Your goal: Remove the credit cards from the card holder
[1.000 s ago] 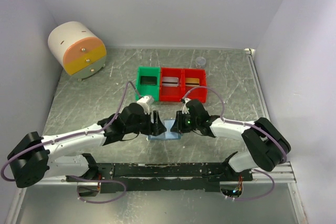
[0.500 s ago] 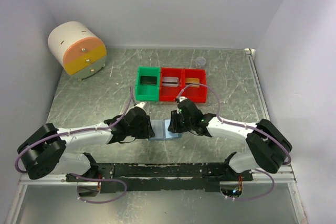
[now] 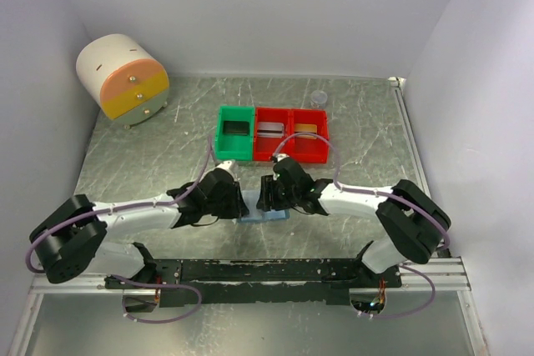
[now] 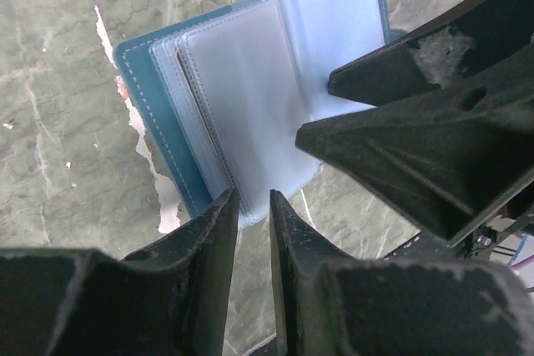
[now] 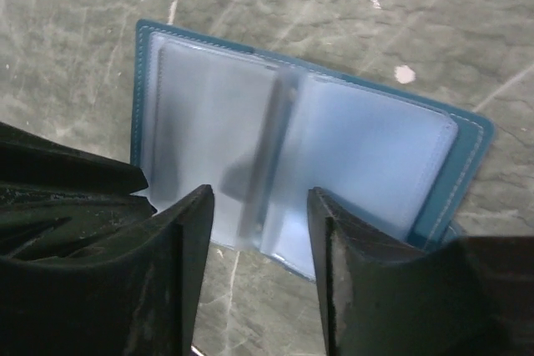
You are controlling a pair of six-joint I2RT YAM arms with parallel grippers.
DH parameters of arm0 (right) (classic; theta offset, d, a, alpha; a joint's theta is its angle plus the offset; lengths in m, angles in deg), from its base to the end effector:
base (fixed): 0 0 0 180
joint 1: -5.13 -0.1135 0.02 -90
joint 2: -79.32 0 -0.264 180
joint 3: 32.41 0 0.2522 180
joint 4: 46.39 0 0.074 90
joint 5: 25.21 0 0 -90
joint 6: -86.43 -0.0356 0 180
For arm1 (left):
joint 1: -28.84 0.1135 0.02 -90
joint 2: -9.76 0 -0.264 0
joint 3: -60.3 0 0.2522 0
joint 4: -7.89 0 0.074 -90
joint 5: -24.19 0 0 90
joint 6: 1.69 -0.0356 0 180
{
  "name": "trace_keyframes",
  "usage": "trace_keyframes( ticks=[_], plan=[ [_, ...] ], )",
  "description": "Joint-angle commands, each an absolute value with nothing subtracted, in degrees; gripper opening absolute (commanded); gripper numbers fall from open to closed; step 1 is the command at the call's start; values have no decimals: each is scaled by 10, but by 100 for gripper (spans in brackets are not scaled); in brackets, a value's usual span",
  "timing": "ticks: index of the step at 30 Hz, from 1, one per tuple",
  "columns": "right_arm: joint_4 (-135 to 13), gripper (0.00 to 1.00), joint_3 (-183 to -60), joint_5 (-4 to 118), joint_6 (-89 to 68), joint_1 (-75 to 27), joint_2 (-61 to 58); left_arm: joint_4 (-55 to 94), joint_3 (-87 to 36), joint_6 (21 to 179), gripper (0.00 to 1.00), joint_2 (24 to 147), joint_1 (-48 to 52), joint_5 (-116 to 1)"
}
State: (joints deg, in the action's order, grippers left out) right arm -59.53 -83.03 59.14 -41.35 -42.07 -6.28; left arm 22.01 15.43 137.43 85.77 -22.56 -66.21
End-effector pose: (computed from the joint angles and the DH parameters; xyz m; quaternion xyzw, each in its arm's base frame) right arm 0.1873 0.2074 0.1507 -0.0942 0.9282 0.2751 0.2321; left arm 0.1557 -0.1946 0.1614 0.0171 0.9246 -0.2906 0.2458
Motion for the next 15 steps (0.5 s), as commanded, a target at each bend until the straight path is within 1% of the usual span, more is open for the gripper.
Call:
trace_keyframes(
  ticks=[1, 2, 6, 9, 12, 15],
  plan=[
    [-611, 55, -847, 626, -412, -444, -71, 254, 159, 1408, 33, 801, -222, -723],
    [-622, 57, -857, 637, -408, -450, -73, 272, 164, 1416, 34, 784, -222, -747],
    [-665, 61, -898, 679, -401, -467, -93, 326, 179, 1438, 34, 746, -215, -799],
    [-700, 64, -930, 714, -400, -482, -112, 359, 192, 1464, 33, 740, -203, -818],
    [-724, 71, -958, 733, -396, -497, -132, 378, 206, 1486, 32, 725, -196, -834],
    [-753, 72, -988, 763, -397, -518, -158, 391, 220, 1498, 33, 697, -189, -846]
  ],
)
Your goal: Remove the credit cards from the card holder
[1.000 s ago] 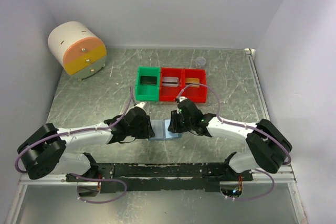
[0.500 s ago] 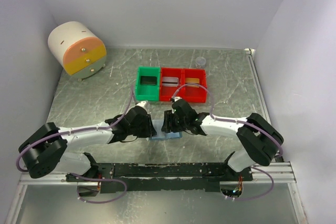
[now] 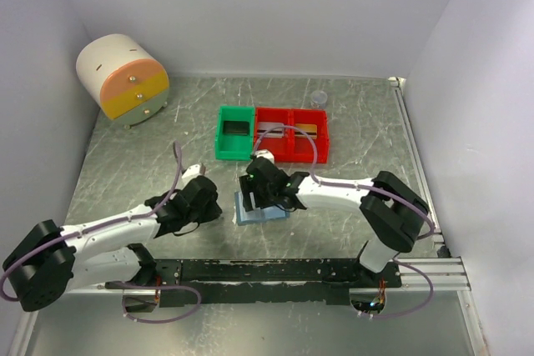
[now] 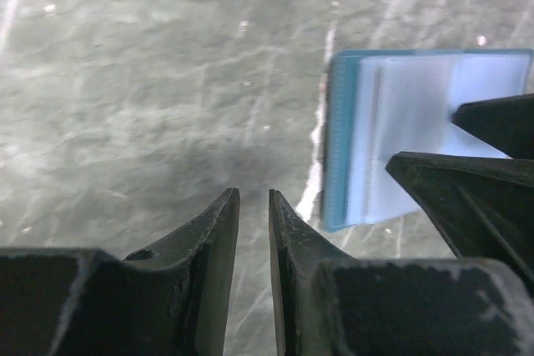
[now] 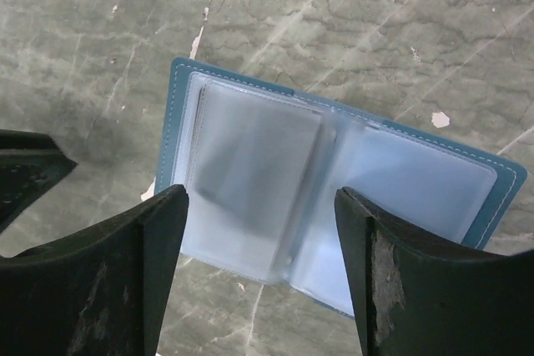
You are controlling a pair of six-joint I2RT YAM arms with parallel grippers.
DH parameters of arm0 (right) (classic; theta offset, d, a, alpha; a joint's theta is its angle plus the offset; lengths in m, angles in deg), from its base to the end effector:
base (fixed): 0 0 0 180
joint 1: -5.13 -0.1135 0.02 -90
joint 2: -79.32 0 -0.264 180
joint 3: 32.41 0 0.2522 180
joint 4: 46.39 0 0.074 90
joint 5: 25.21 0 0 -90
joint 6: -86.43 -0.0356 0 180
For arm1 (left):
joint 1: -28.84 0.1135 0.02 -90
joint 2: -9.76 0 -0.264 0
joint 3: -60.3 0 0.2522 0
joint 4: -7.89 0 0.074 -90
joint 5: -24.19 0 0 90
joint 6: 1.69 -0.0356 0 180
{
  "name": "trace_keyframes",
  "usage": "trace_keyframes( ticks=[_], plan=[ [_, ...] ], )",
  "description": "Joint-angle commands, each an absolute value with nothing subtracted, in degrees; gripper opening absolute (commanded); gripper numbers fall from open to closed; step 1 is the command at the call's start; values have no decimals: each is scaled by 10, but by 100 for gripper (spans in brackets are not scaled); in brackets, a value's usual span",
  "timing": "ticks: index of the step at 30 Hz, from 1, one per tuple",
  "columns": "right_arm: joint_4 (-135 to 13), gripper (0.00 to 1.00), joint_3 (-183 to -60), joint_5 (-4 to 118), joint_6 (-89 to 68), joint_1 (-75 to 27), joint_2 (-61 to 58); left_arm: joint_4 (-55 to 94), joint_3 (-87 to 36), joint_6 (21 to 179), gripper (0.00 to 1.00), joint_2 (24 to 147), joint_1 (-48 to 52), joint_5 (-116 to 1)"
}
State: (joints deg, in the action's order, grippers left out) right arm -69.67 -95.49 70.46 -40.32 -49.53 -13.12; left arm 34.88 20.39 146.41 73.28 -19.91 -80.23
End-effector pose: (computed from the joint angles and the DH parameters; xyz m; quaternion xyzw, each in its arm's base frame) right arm 0.1865 0.2569 0.1666 -0.1316 0.9371 0.1962 0.2569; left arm 0.1400 -0.1462 0.1650 -0.1183 0.9275 -0.1982 0.2942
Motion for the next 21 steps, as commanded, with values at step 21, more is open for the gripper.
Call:
trace_keyframes(
  ticks=[21],
  plan=[
    [-801, 49, -1051, 817, -421, -558, -242, 378, 213, 1454, 37, 634, -181, -813]
  ],
)
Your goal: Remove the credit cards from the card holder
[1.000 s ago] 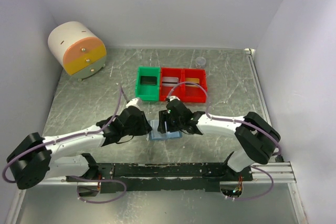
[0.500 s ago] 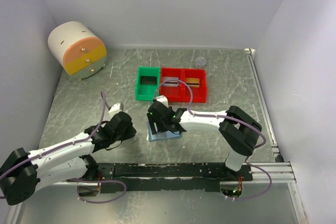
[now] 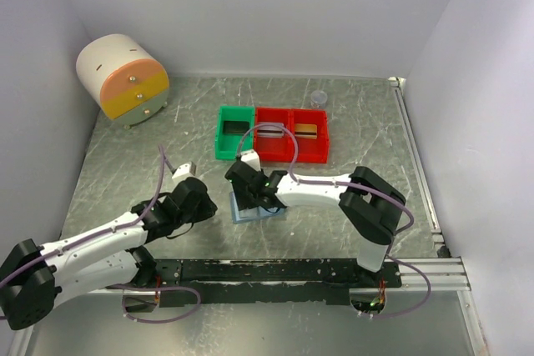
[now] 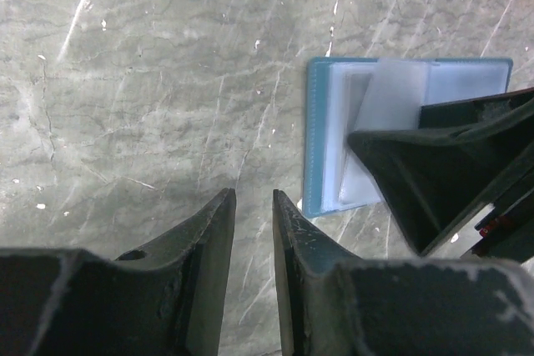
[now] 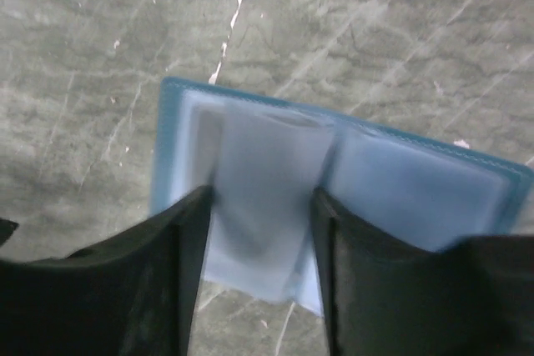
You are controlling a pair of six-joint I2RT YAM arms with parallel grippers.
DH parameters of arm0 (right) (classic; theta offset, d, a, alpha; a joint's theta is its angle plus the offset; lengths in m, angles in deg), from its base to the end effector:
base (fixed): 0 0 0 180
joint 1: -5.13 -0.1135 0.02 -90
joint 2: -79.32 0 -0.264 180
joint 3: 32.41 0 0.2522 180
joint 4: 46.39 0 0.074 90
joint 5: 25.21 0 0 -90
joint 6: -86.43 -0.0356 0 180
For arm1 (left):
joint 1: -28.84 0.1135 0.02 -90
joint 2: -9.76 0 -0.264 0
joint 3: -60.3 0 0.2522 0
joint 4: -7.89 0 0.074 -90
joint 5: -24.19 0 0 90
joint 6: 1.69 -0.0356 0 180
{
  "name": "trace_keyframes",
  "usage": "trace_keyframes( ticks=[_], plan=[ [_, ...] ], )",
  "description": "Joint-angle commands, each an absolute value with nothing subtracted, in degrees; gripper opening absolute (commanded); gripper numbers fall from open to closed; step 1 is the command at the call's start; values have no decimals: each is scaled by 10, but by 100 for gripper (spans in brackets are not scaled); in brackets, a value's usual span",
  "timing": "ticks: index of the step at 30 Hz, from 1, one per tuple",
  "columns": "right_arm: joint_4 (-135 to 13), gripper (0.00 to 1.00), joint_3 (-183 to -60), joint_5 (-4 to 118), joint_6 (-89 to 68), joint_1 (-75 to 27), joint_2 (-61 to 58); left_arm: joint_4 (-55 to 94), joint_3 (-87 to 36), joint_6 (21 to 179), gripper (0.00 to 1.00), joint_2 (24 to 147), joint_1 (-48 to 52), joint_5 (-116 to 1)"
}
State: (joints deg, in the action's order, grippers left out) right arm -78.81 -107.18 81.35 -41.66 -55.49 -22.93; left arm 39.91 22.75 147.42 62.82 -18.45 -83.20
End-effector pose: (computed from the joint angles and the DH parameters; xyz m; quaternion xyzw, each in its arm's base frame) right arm 0.1825 0.3035 0.1616 -0.1500 0.9445 0.1044 0.2729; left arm 0.1281 -0.1230 0.1774 -0.1493 0.9109 -0.2023 0.3273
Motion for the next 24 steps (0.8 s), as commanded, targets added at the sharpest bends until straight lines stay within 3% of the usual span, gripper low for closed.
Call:
trace_keyframes(
  ticks=[1, 6, 12, 17, 24],
  plan=[
    [-796, 46, -1047, 816, -423, -557, -239, 373, 211, 1449, 37, 637, -181, -808],
    [-757, 35, -1014, 785, -423, -542, -222, 347, 205, 1429, 37, 655, -181, -775],
    [-644, 31, -928, 688, -432, -501, -168, 275, 210, 1400, 41, 655, -181, -701],
    [-482, 31, -812, 570, -496, -437, -117, 167, 212, 1378, 48, 675, -181, -609],
    [-410, 33, -746, 547, -549, -397, -86, 43, 222, 1401, 52, 777, -182, -532]
  ],
)
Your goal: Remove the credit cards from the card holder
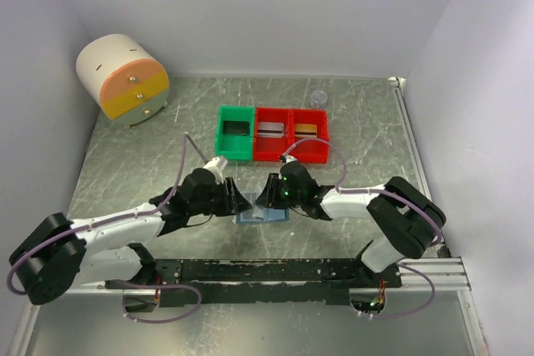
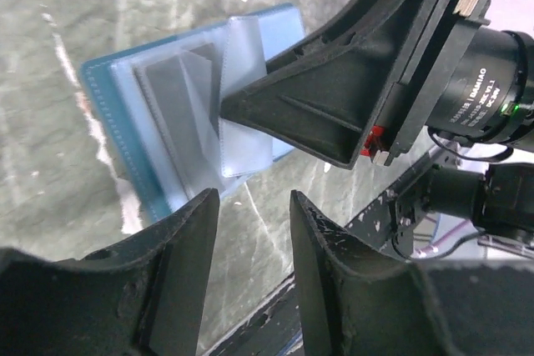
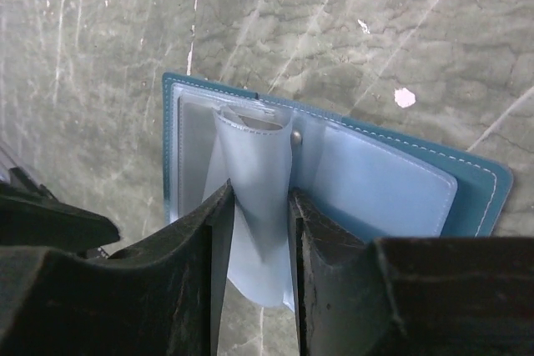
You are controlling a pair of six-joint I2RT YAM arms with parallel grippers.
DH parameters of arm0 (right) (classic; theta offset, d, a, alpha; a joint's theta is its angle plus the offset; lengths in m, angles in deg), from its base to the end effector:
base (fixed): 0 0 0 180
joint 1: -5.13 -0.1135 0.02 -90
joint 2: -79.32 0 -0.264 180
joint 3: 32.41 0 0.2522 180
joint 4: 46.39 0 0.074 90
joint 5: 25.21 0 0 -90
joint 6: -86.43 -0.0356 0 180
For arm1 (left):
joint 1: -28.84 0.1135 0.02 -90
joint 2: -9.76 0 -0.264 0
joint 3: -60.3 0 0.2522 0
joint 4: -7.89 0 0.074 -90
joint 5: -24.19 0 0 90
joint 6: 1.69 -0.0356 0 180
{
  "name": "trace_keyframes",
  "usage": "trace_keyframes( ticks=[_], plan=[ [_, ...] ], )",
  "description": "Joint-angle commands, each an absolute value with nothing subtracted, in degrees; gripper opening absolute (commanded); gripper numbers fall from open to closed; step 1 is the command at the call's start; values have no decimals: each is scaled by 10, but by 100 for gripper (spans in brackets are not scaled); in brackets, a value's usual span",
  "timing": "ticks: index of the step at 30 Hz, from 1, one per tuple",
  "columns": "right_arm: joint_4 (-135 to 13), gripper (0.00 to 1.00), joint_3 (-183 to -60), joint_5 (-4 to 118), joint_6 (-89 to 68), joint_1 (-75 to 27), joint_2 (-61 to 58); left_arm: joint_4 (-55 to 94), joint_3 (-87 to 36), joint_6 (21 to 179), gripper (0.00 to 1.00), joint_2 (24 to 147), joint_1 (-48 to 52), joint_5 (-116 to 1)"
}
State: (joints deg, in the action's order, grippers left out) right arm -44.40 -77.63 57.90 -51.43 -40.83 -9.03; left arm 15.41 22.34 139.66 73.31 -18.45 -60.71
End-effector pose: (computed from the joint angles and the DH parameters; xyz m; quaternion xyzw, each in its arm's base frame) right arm 0.1907 0.2034 0.1330 -0.0098 0.9091 0.3389 0.2421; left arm 0.1480 -0.1649 0.1811 -0.0099 0.8786 -0.3864 0.2805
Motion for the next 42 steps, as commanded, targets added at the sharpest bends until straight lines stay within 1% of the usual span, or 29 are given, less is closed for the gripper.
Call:
trace_keyframes(
  ticks=[1, 8, 14, 16, 18, 20, 22, 28, 31, 34, 42],
  plan=[
    [-400, 34, -738, 543, -555, -394, -85, 25, 222, 1402, 53, 793, -181, -522],
    [-363, 32, -709, 539, -578, -388, -85, -74, 209, 1421, 53, 892, -181, -474],
    [-375, 33, -712, 542, -571, -388, -82, -27, 211, 1424, 56, 895, -181, -515],
    [-376, 33, -711, 542, -571, -387, -79, -5, 205, 1425, 56, 901, -181, -529],
    [-375, 33, -711, 542, -573, -386, -77, -9, 214, 1433, 56, 897, -182, -542],
    [-373, 33, -711, 540, -575, -386, -79, -30, 230, 1438, 58, 887, -183, -554],
    [-367, 33, -709, 538, -578, -386, -81, -20, 230, 1436, 60, 885, -183, -571],
    [-319, 33, -688, 527, -605, -379, -87, 10, 211, 1431, 59, 918, -183, -590],
    [-295, 33, -674, 518, -619, -374, -88, 0, 211, 1432, 59, 940, -184, -581],
    [-270, 38, -663, 505, -632, -365, -90, -55, 225, 1437, 60, 958, -184, -551],
    [-234, 41, -648, 484, -646, -352, -83, -153, 231, 1440, 60, 999, -184, -488]
  ],
)
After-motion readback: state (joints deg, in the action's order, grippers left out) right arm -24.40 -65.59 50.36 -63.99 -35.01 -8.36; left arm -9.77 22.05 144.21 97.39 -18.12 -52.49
